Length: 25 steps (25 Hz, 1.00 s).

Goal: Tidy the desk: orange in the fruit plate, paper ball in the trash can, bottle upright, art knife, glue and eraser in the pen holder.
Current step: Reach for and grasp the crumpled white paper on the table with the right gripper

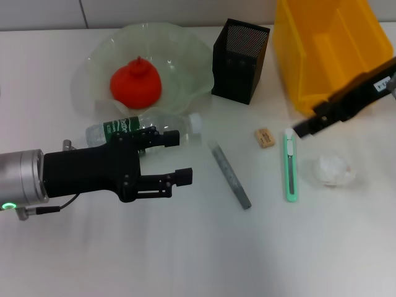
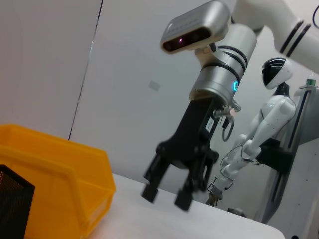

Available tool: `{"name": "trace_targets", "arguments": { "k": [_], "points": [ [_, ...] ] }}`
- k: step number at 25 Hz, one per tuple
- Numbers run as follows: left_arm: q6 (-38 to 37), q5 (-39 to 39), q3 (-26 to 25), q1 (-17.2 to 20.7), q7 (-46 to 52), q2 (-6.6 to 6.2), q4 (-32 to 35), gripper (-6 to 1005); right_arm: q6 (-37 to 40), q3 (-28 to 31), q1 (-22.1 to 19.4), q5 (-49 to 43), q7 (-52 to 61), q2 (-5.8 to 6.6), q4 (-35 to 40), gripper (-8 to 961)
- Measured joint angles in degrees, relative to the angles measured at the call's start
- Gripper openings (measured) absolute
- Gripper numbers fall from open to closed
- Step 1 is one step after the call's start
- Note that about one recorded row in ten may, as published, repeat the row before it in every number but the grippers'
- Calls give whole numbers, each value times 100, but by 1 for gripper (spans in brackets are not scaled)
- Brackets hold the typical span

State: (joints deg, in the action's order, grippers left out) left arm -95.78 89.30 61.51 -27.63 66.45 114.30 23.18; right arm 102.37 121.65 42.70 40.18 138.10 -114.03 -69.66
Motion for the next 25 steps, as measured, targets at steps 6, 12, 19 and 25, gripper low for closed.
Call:
{"name": "trace_targets", "arguments": {
  "k": [6,12,19,25],
  "points": [
    [50,-1,18,-23,-8,0,1,816,159,-644,385,-1183,696,-66,121,703],
    [107,-1,23,-50,-11,-4,3,816,-183,-1112,401,-1415,828,-109,485,701],
    [142,-1,28,-137,-9,1,3,816,-719,-1485,347,-1577,842,-129,867,698],
    [193,-1,28,-164,7,14,3,816,-940,-1577,341,-1622,822,-154,1041,696]
  ]
}}
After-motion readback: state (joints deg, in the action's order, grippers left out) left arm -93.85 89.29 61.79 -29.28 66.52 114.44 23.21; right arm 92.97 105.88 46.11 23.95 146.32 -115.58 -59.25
